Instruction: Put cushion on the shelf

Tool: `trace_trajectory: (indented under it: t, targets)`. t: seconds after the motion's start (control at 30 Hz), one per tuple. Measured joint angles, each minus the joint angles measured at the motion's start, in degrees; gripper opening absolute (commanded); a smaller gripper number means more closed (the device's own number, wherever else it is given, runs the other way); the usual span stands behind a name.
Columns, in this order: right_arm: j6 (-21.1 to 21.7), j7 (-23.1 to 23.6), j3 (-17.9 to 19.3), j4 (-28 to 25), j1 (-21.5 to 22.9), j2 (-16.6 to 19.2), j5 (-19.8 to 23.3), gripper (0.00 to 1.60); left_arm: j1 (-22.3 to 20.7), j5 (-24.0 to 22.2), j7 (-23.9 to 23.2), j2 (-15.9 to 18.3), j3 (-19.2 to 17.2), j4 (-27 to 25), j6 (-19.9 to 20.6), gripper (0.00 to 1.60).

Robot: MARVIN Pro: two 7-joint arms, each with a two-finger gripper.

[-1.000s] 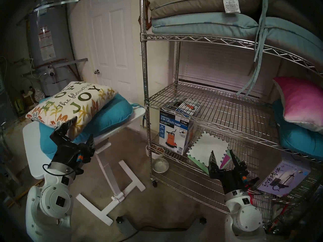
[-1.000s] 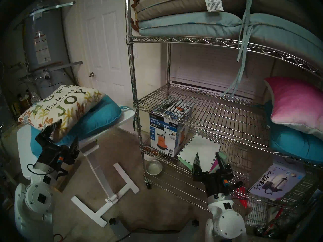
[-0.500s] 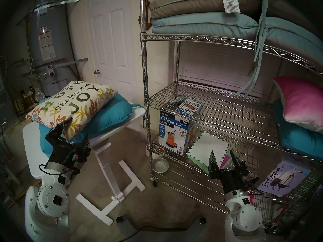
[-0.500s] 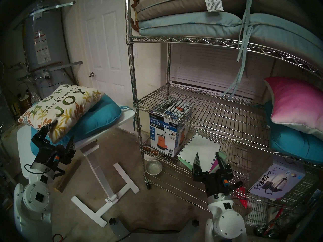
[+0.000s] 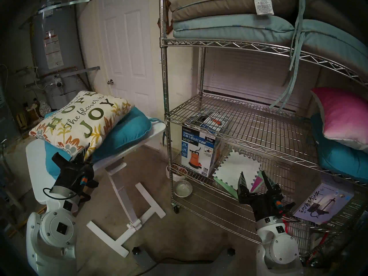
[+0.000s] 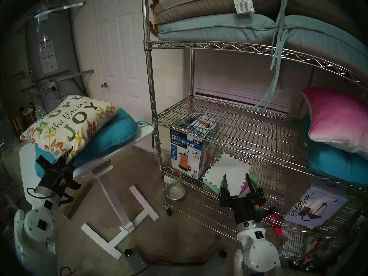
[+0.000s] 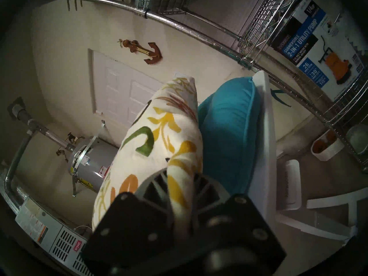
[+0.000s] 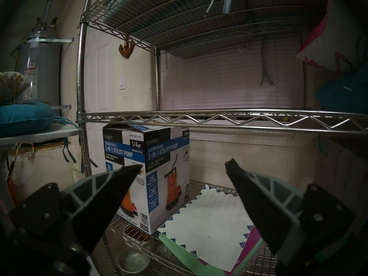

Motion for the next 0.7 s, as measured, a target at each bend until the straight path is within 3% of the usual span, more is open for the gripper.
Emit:
trace_trajectory:
  t: [0.7]
  targets:
    - [0.00, 0.00, 0.00, 0.00, 0.00, 0.00, 0.00, 1.60, -0.67, -1.87, -1.11, -0.38, -0.73, 0.15, -0.45, 0.00]
